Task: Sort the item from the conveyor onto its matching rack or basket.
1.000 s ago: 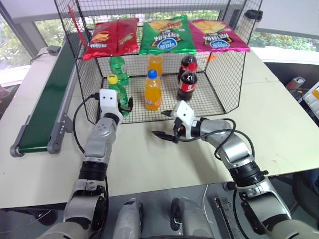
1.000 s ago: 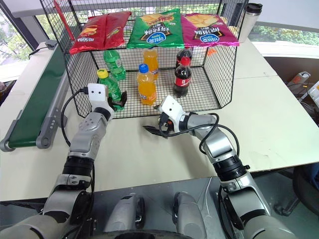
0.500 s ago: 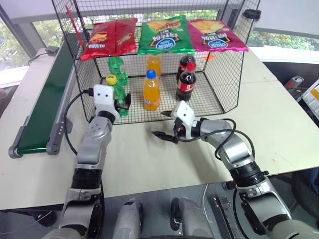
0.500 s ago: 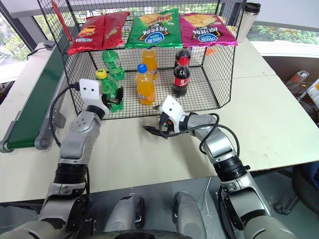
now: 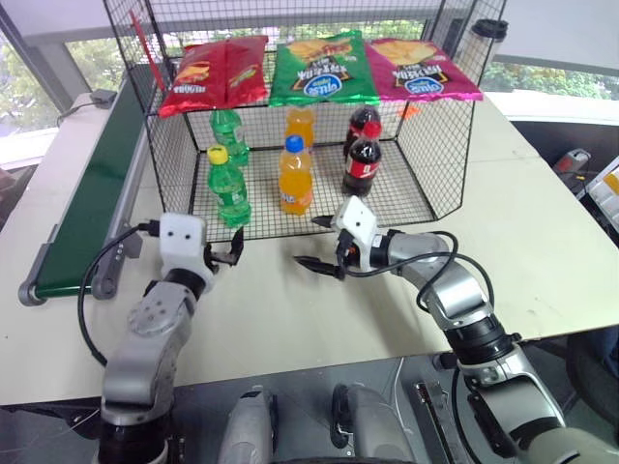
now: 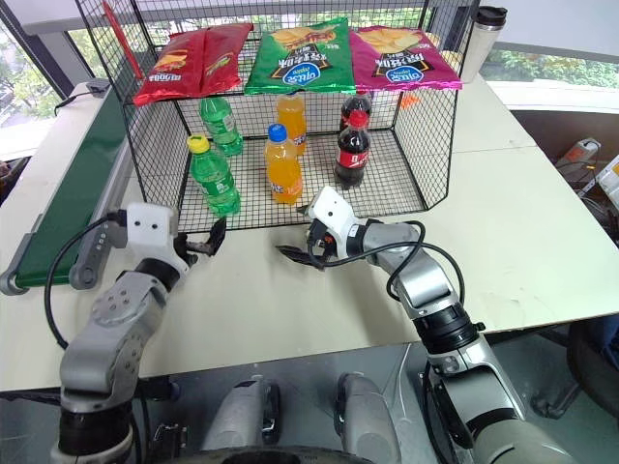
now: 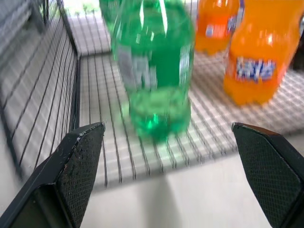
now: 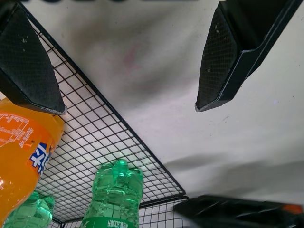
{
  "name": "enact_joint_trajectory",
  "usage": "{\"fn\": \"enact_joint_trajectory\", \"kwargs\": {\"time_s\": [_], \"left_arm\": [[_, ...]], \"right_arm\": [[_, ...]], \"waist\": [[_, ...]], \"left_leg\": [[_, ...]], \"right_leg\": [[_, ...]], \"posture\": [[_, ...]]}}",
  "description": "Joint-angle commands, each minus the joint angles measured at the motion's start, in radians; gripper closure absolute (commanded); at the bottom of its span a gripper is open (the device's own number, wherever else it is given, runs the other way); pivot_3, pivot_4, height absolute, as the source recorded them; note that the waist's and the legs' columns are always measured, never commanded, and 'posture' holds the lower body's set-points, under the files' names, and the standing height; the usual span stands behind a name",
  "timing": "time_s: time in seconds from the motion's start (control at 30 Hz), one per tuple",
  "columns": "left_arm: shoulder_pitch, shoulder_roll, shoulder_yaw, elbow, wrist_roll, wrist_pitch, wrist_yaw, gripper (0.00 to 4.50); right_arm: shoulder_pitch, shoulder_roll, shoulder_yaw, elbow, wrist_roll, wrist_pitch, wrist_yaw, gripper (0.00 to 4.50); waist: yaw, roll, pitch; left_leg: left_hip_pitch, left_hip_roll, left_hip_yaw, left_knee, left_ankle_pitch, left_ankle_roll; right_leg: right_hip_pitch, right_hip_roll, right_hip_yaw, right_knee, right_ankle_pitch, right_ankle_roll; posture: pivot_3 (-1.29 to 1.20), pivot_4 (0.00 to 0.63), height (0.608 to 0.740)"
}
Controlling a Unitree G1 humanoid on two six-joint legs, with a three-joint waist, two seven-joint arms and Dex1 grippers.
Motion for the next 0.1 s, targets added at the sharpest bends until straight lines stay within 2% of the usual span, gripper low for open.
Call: {"fn": "enact_joint_trajectory", "kwargs": {"time_s": [0.03, 0.1], "left_arm": [[0.030, -0.006, 0.021, -0.074, -0.024, 0.016, -0.005, 0.05], [0.039, -0.009, 0.023, -0.077, -0.028, 0.022, -0.003, 0.05]], "right_arm": [[-0.005, 0.003, -0.014, -0.034, 0.015, -0.017, 0.006, 0.00], [-0.007, 0.002, -0.015, -0.031, 0.014, -0.019, 0.009, 0.00]], "waist": [[0.001, 0.000, 0.000], [0.001, 0.000, 0.000]], "left_leg": [[0.000, 0.000, 0.000, 0.000, 0.000, 0.000], [0.000, 0.000, 0.000, 0.000, 0.000, 0.000]], "right_leg": [[0.000, 0.000, 0.000, 0.000, 0.000, 0.000], [0.000, 0.000, 0.000, 0.000, 0.000, 0.000]], "posture": [[0.00, 0.150, 0.740], [0.00, 0.150, 0.740]]}}
